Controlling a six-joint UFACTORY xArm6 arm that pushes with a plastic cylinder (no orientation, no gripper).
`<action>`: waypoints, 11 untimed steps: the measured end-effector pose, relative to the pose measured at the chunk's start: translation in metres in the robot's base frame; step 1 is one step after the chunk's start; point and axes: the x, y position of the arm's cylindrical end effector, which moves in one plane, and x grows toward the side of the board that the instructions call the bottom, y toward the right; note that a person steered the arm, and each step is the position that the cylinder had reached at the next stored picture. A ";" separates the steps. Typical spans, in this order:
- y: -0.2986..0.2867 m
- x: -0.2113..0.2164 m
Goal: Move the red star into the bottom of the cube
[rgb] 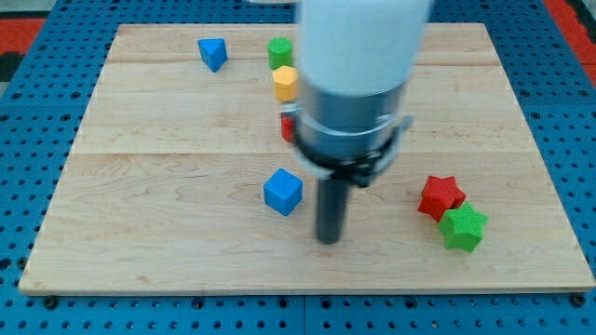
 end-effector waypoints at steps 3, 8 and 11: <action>0.010 -0.076; 0.089 -0.011; 0.070 -0.045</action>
